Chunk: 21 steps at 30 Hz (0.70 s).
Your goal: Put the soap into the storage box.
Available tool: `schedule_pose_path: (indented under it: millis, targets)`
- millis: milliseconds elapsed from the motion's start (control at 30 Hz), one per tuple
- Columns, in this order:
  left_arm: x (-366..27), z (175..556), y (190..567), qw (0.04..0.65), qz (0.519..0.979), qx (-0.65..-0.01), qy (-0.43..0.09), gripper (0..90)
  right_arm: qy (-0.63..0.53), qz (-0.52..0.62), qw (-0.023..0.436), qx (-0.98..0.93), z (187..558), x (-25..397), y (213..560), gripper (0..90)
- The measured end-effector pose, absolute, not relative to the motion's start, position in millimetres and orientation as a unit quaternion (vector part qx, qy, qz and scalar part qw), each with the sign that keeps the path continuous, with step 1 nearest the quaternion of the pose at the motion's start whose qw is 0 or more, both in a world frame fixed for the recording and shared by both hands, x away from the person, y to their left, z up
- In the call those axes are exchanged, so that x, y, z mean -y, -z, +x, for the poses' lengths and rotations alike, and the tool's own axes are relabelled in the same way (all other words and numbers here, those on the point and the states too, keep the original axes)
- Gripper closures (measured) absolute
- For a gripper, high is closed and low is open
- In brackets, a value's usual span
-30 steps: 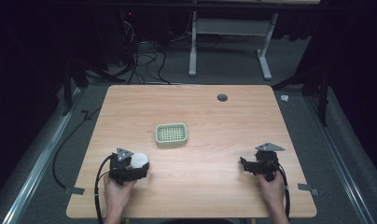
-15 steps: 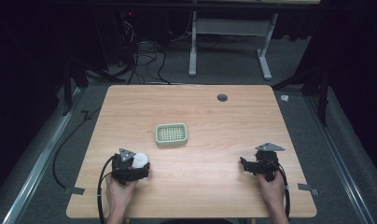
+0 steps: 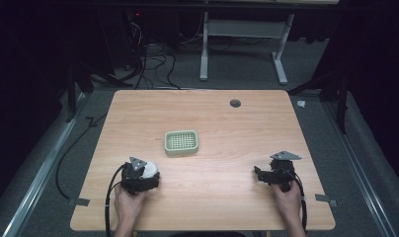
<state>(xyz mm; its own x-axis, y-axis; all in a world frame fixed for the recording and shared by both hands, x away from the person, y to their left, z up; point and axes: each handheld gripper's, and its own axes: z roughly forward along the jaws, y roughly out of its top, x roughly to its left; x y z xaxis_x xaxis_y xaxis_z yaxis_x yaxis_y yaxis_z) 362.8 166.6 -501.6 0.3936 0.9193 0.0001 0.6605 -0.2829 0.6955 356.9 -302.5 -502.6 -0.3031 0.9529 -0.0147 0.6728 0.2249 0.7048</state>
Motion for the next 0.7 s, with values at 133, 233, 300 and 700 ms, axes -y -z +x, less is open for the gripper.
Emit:
schedule_pose_path:
  millis: [133, 233, 300, 700]
  targets:
    - [-166.8, 363.2, 501.6, 0.315, 0.773, -0.511, -0.203, 23.3, -0.304, 0.543, 0.231, -0.748, 357.0, 302.5, 502.6, 15.6]
    - [-167.1, 363.2, 501.7, 0.316, 0.773, -0.510, -0.203, 23.5, -0.304, 0.543, 0.231, -0.748, 356.9, 302.5, 502.6, 15.6]
    - [-167.1, 363.2, 501.6, 0.316, 0.774, -0.509, -0.204, 23.6, -0.304, 0.543, 0.231, -0.748, 356.9, 302.5, 502.6, 15.6]
    - [-171.2, 359.4, 495.8, 0.327, 0.774, -0.506, -0.196, 23.9, -0.304, 0.543, 0.231, -0.748, 357.0, 302.5, 502.6, 15.6]
